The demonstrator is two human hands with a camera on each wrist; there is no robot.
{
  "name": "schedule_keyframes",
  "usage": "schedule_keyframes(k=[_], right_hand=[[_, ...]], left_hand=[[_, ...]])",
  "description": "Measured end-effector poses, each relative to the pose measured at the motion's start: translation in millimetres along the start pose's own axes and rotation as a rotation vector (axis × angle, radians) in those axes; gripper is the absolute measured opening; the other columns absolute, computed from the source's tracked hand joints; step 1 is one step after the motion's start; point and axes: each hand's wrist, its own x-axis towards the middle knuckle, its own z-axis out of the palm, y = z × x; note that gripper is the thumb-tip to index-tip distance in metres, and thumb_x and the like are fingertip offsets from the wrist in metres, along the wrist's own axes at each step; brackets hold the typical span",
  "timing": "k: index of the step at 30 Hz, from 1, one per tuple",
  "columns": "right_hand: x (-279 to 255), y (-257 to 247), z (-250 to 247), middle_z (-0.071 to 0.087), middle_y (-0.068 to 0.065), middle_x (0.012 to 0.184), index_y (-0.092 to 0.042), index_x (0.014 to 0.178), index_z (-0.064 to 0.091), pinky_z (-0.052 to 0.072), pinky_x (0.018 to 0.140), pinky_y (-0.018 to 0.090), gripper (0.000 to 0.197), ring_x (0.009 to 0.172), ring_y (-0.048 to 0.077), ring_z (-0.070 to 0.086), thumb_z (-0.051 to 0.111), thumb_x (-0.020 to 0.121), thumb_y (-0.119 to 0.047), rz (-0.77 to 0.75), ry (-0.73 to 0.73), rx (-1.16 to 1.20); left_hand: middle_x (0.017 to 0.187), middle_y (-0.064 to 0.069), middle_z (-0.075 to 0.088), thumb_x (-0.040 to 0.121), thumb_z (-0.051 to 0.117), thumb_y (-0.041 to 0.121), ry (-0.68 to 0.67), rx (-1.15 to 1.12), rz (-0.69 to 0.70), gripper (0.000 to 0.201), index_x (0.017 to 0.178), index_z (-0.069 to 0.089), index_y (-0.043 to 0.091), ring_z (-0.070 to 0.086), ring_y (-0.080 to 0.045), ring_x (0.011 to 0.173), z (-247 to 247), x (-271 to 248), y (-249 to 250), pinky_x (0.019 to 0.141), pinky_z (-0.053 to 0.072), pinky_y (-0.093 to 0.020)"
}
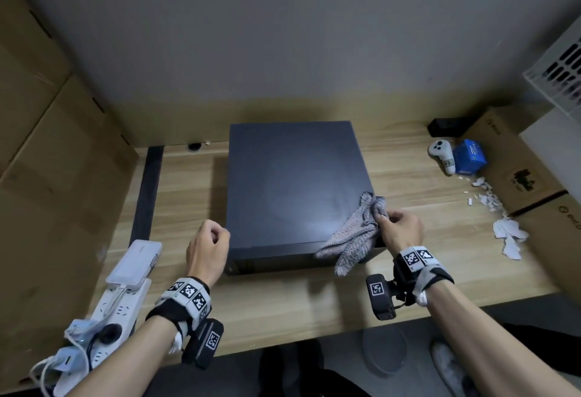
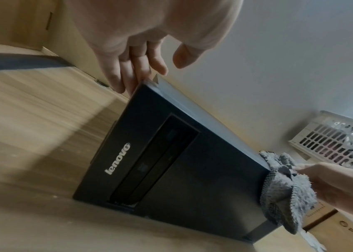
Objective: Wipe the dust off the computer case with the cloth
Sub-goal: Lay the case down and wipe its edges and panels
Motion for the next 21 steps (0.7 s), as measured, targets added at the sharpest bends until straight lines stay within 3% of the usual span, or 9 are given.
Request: schedule_keyframes(k=[4,7,10,12,15,19,21], right_hand=[[-17.8,-11.8,13.0,0.073,-0.005,0.074,-0.023,0.079,0.076,0.054,0.072,0.033,0.011,0.075,0.017,0.069,0.074,0.081,-0.033,-0.105,-0.128,-0.023],[-16.5,-18.6,9.3,0.074,-0.006,0.076,-0.023,0.082,0.075,0.054,0.074,0.033,0.009,0.076,0.014,0.069,0.072,0.082,-0.031,-0.140,-0.231,-0.031],[-7.0,-32.2,-1.1,0.073,-0.004,0.082,-0.016,0.087,0.075,0.052,0.075,0.026,0.009,0.077,0.010,0.066,0.069,0.086,-0.023,-0.187,-0.278,0.127],[-2.0,-50.5,-9.3,0.068,0.000,0.084,-0.013,0.090,0.068,0.050,0.073,0.025,0.008,0.076,0.012,0.062,0.061,0.094,-0.011,-0.193,-0.366,0.334],[8.2,-75.0,-25.0,0.063,-0.002,0.082,-0.016,0.094,0.058,0.053,0.068,0.030,0.013,0.073,0.011,0.059,0.049,0.102,-0.014,-0.093,-0.523,0.553],[37.1,-79.5,-50.2,0.066,-0.007,0.079,-0.020,0.093,0.059,0.048,0.057,0.023,0.015,0.065,0.007,0.061,0.047,0.102,-0.019,-0.031,-0.526,0.647],[52.9,-75.6,-60.3,0.066,-0.005,0.082,-0.021,0.096,0.060,0.045,0.059,0.025,0.013,0.068,0.012,0.061,0.048,0.101,-0.019,0.007,-0.537,0.718]], left_hand=[[0.077,-0.001,0.058,0.091,0.047,0.022,-0.006,0.089,-0.032,0.011,0.083,0.054,0.019,0.053,-0.024,0.075,-24.2,9.0,-12.8,0.062,0.034,-0.033],[0.084,0.005,0.060,0.090,0.049,0.024,-0.029,0.176,-0.059,0.006,0.094,0.054,0.022,0.056,-0.021,0.082,-32.7,16.8,-12.8,0.069,0.042,-0.034],[0.098,0.006,0.055,0.087,0.054,0.015,0.023,0.166,0.046,0.019,0.105,0.055,0.020,0.055,-0.020,0.095,-27.9,19.8,2.8,0.081,0.044,-0.035],[0.101,0.003,0.056,0.086,0.055,0.010,0.005,0.110,0.134,0.020,0.104,0.057,0.019,0.055,-0.018,0.095,-17.6,18.0,26.6,0.082,0.041,-0.030],[0.100,0.002,0.060,0.086,0.056,0.006,-0.078,-0.002,0.217,0.019,0.098,0.063,0.019,0.057,-0.015,0.091,7.5,15.6,69.5,0.081,0.038,-0.022],[0.096,0.009,0.067,0.087,0.059,0.012,-0.258,-0.119,0.283,0.016,0.092,0.066,0.025,0.062,-0.007,0.092,53.7,9.1,131.5,0.085,0.045,-0.021],[0.096,0.011,0.069,0.087,0.063,0.016,-0.387,-0.161,0.329,0.012,0.096,0.067,0.024,0.063,-0.005,0.092,80.1,3.0,166.4,0.086,0.046,-0.019]])
